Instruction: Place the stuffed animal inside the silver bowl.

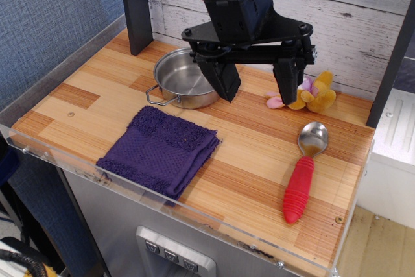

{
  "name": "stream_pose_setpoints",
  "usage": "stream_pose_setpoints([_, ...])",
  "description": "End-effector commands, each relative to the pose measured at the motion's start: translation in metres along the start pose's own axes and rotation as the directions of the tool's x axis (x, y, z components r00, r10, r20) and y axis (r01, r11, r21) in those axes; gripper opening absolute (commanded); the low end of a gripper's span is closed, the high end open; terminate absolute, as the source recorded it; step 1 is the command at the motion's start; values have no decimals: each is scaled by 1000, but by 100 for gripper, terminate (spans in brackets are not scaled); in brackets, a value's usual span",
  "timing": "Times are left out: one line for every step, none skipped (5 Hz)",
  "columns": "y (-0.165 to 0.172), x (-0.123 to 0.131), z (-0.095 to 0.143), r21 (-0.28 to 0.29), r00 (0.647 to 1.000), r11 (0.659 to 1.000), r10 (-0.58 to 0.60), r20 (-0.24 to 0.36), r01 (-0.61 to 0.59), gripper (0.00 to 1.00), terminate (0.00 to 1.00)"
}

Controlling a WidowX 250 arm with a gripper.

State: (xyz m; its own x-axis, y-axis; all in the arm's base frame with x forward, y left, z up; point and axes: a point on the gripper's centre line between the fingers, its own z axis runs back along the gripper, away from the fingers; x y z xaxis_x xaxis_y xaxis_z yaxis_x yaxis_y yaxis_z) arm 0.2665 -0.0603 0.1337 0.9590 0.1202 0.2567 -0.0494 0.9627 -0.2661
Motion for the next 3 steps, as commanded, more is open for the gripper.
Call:
stream_pose_setpoints([0, 0, 0, 0, 1000, 1000, 0, 0, 0, 100, 0])
stream_pose_setpoints([13, 4, 5, 35, 998, 998, -58, -35, 60, 100, 0])
stream_pose_setpoints([25, 13, -3, 38, 998, 998, -53, -44, 55, 100, 0])
